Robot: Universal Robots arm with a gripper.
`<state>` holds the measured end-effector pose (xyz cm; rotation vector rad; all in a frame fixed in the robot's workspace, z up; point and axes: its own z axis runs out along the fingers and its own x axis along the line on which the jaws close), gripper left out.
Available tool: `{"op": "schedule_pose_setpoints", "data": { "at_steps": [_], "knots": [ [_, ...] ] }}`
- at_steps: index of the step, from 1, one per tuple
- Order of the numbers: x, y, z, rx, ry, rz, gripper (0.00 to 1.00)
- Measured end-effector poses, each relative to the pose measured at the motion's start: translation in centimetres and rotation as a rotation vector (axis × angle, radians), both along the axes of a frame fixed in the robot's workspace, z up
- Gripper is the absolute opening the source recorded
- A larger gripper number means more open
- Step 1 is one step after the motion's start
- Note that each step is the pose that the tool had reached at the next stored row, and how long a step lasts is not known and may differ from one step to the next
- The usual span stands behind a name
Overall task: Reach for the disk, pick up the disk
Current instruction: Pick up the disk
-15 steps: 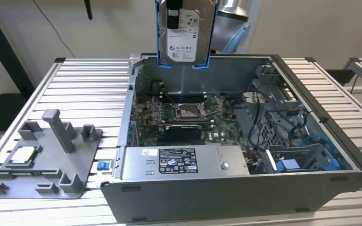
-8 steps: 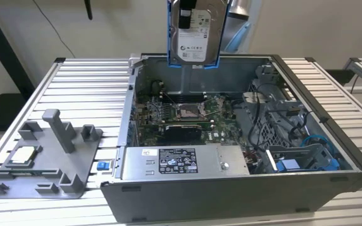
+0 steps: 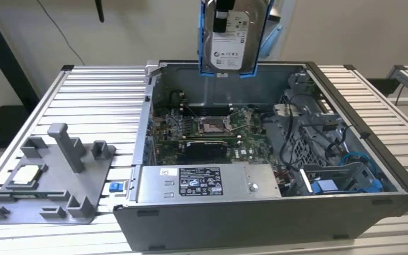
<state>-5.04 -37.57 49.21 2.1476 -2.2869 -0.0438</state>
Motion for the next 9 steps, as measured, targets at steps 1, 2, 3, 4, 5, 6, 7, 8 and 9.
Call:
{"op": "schedule_pose_setpoints", "data": {
  "at_steps": [1,2,3,4,5,6,7,8,9],
  "knots": [
    [0.2,0.0,0.0,0.0001,0.0,0.0,0.0],
    [0.4,0.0,0.0,0.0,0.0,0.0,0.0],
    [0.6,0.0,0.0,0.0,0.0,0.0,0.0],
    [0.8,0.0,0.0,0.0001,0.0,0.0,0.0],
    [1.0,0.0,0.0,0.0001,0.0,0.0,0.0],
    [1.1,0.0,0.0,0.0,0.0,0.0,0.0],
    [1.3,0.0,0.0,0.0,0.0,0.0,0.0],
    [1.5,0.0,0.0,0.0001,0.0,0.0,0.0],
    [1.6,0.0,0.0,0.0001,0.0,0.0,0.0]
  ]
}}
